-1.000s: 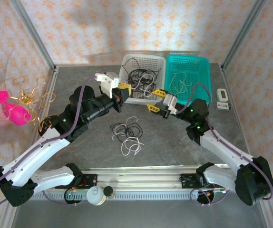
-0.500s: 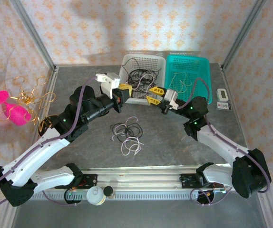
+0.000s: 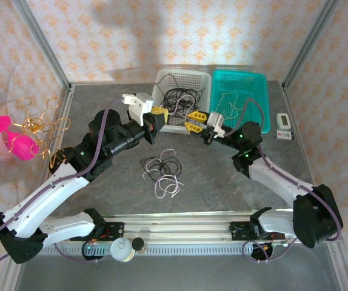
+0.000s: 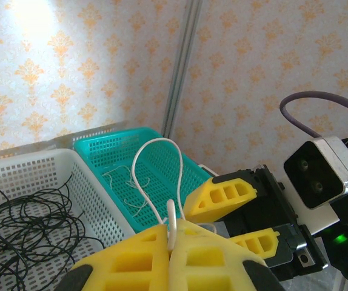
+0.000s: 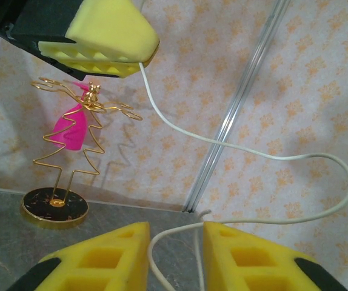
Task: Untangle the cables
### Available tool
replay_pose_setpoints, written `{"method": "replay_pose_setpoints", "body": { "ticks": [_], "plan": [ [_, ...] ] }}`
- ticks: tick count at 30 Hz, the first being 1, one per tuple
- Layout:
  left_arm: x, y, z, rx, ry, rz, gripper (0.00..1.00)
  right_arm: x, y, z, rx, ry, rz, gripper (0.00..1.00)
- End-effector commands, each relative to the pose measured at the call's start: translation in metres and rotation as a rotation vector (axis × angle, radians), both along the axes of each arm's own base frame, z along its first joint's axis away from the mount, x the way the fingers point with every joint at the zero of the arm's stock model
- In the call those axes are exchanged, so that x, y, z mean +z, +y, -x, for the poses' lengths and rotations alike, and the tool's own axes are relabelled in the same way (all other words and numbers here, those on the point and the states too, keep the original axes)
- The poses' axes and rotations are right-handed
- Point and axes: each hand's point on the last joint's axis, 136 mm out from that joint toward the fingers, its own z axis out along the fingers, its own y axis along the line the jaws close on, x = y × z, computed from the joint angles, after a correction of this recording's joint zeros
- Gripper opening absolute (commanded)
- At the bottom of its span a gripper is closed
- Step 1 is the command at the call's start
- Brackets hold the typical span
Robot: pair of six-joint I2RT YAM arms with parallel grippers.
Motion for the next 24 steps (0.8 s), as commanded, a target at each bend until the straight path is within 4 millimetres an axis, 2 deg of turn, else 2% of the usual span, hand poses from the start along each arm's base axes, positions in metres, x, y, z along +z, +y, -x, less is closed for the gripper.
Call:
{"method": "replay_pose_setpoints", "body": {
  "ticks": [1, 12, 24],
  "plan": [
    [0.021, 0.005, 0.007, -0.01, -0.032, 0.033, 0.0, 0.008, -0.003, -0.002, -0.026, -0.035, -0.007, 0.3],
    [0.026, 0.005, 0.009, -0.017, -0.039, 0.037, 0.0, -0.006, -0.002, -0.008, -0.046, -0.015, 0.025, 0.39],
    [0.022, 0.005, 0.006, -0.009, -0.033, 0.025, 0.0, 0.0, 0.003, 0.002, 0.028, -0.007, 0.024, 0.22]
  ]
}}
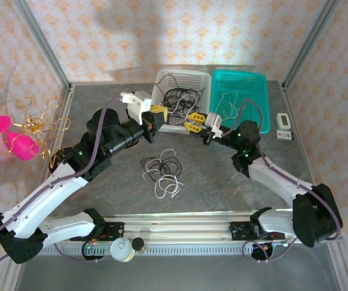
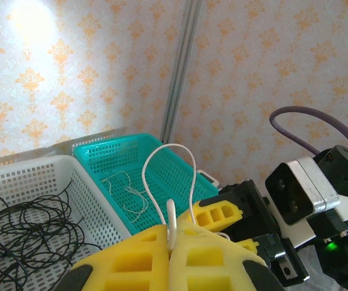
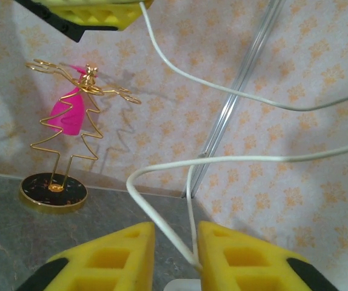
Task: Untangle the cables
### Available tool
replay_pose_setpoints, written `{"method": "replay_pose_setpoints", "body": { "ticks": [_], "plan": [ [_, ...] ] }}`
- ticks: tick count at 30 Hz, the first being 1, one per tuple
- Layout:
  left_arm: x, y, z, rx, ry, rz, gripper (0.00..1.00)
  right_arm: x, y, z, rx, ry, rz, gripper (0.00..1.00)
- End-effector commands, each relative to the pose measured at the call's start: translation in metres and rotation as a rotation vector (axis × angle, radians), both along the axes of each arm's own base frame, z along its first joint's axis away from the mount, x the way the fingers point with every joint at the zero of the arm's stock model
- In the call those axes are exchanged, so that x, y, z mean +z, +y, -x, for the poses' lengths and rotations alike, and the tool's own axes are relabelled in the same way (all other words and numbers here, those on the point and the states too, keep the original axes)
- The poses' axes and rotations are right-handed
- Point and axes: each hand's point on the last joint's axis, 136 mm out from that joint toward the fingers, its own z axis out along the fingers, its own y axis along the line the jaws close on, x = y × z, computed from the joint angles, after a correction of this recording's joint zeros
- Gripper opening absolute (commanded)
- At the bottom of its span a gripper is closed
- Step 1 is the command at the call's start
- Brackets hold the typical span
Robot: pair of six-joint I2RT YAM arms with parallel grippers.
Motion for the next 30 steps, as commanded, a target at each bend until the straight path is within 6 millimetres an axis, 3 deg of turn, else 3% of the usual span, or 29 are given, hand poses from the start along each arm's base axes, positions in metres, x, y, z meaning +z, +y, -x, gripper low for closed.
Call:
{"method": "replay_pose_setpoints", "body": {
  "ticks": [1, 3, 7, 11, 17, 30],
  "plan": [
    [0.011, 0.003, 0.004, -0.009, -0.016, 0.011, 0.0, 0.014, 0.0, 0.006, 0.031, -0.026, -0.017, 0.21],
    [0.01, 0.003, 0.003, -0.007, -0.015, 0.009, 0.0, 0.014, 0.0, 0.006, 0.031, -0.012, -0.023, 0.2],
    [0.012, 0.004, 0.002, 0.004, -0.022, 0.01, 0.0, 0.012, 0.0, -0.002, 0.01, 0.051, -0.03, 0.0],
    [0.026, 0.013, -0.002, 0.059, -0.08, 0.012, 0.0, 0.002, -0.004, -0.007, -0.018, 0.192, -0.052, 0.0],
    [0.065, 0.036, -0.023, 0.234, -0.202, -0.004, 0.0, -0.032, -0.02, 0.004, -0.081, 0.43, -0.058, 0.0],
    [0.138, 0.037, -0.046, 0.274, -0.323, 0.013, 0.0, -0.103, -0.025, 0.015, -0.195, 0.797, 0.136, 0.0]
  ]
}}
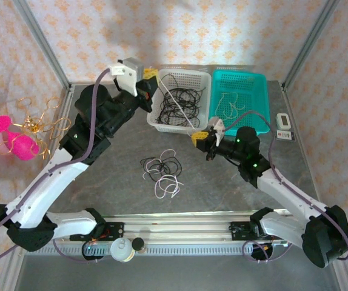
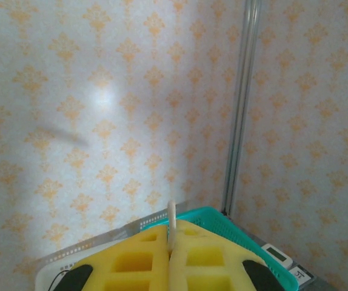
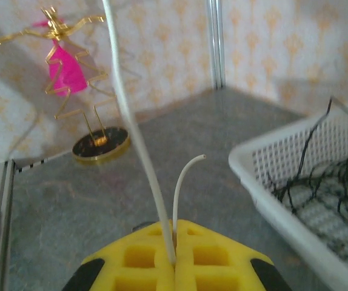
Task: Untangle the cables
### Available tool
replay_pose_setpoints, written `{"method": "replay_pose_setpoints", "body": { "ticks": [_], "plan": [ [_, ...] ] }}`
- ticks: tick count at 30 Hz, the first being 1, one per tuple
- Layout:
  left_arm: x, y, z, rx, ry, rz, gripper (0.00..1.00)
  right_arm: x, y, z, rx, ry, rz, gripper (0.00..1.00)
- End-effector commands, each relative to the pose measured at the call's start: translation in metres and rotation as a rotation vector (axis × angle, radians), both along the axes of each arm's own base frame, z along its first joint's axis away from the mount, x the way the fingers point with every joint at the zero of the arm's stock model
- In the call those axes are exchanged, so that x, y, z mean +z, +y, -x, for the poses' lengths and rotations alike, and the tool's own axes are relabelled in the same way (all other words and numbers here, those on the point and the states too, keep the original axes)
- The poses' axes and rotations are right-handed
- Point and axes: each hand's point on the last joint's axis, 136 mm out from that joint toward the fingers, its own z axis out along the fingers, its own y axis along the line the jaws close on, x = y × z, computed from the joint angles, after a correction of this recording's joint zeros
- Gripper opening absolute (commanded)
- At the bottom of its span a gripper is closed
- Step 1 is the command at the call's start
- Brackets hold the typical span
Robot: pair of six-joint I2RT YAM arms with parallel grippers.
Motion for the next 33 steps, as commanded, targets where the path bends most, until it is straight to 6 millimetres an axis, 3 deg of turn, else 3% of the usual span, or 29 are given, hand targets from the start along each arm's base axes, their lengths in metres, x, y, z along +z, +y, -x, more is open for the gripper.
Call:
{"method": "replay_pose_setpoints", "body": {
  "ticks": [1, 5, 9, 12, 15, 19, 27, 33],
  "plan": [
    [0.041, 0.014, 0.003, 0.039, -0.101, 0.049, 0.0, -0.027, -0.002, 0.001, -0.041, 0.133, 0.086, 0.0],
    [0.055, 0.009, 0.008, -0.006, -0.149, 0.082, 0.0, -0.038, 0.006, -0.001, -0.05, 0.173, 0.13, 0.0],
    [0.063, 0.002, 0.011, -0.044, -0.171, 0.078, 0.0, -0.037, 0.006, -0.016, -0.149, 0.211, 0.118, 0.0],
    [0.07, 0.002, 0.013, -0.049, -0.191, 0.069, 0.0, -0.048, -0.004, -0.039, -0.323, 0.354, 0.151, 0.0],
    [0.074, 0.0, 0.014, -0.055, -0.205, 0.045, 0.0, -0.068, -0.012, -0.05, -0.426, 0.512, 0.261, 0.0],
    [0.077, -0.004, 0.016, -0.075, -0.223, 0.01, 0.0, -0.091, -0.018, -0.043, -0.483, 0.604, 0.446, 0.0],
    [0.077, -0.002, 0.012, -0.04, -0.246, -0.035, 0.0, -0.104, -0.045, -0.029, -0.635, 0.604, 0.687, 0.02],
    [0.082, 0.0, 0.015, -0.037, -0.264, -0.042, 0.0, -0.113, -0.053, -0.029, -0.686, 0.56, 0.629, 0.09]
  ]
}}
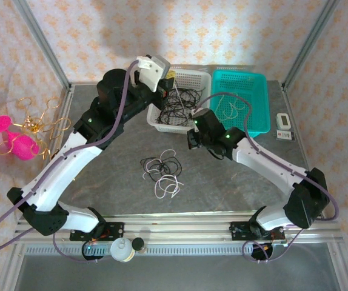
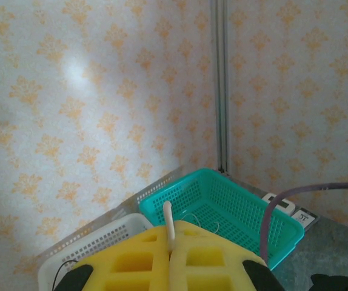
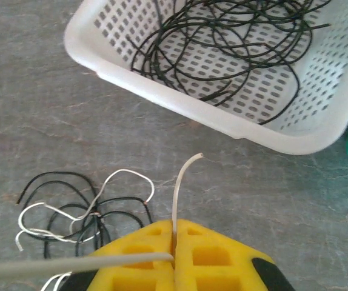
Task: Untangle the cables
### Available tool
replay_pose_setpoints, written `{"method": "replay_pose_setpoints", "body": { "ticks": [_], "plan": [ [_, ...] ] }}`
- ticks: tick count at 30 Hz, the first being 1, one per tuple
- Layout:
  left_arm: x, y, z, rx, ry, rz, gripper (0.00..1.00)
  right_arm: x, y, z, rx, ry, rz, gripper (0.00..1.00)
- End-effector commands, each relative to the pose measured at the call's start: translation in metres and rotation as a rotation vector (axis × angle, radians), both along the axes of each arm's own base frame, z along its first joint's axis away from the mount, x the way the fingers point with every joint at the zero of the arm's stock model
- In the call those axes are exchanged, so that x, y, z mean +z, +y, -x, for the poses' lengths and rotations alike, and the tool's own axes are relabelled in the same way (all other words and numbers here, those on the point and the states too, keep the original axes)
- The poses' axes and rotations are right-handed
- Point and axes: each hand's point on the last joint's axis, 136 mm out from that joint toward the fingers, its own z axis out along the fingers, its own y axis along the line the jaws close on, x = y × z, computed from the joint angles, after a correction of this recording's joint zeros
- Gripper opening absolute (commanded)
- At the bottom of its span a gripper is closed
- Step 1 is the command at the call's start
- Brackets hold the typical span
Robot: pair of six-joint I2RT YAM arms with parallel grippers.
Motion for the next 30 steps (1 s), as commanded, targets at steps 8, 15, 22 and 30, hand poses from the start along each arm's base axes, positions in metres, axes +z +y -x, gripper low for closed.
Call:
{"method": "replay_pose_setpoints", "body": {
  "ticks": [8, 15, 22, 30],
  "plan": [
    [0.109, 0.033, 0.035, 0.026, -0.292, 0.166, 0.0, -0.056, -0.068, 0.014, -0.244, -0.022, 0.145, 0.25],
    [0.109, 0.032, 0.036, 0.018, -0.286, 0.159, 0.0, -0.048, -0.067, 0.014, -0.222, -0.077, 0.108, 0.41],
    [0.101, 0.03, 0.033, 0.018, -0.259, 0.141, 0.0, 0.062, -0.025, 0.031, 0.098, -0.379, -0.234, 0.68],
    [0.091, 0.022, 0.037, -0.039, -0.221, 0.146, 0.0, 0.135, -0.031, 0.034, 0.257, -0.666, -0.323, 0.7]
  ]
}}
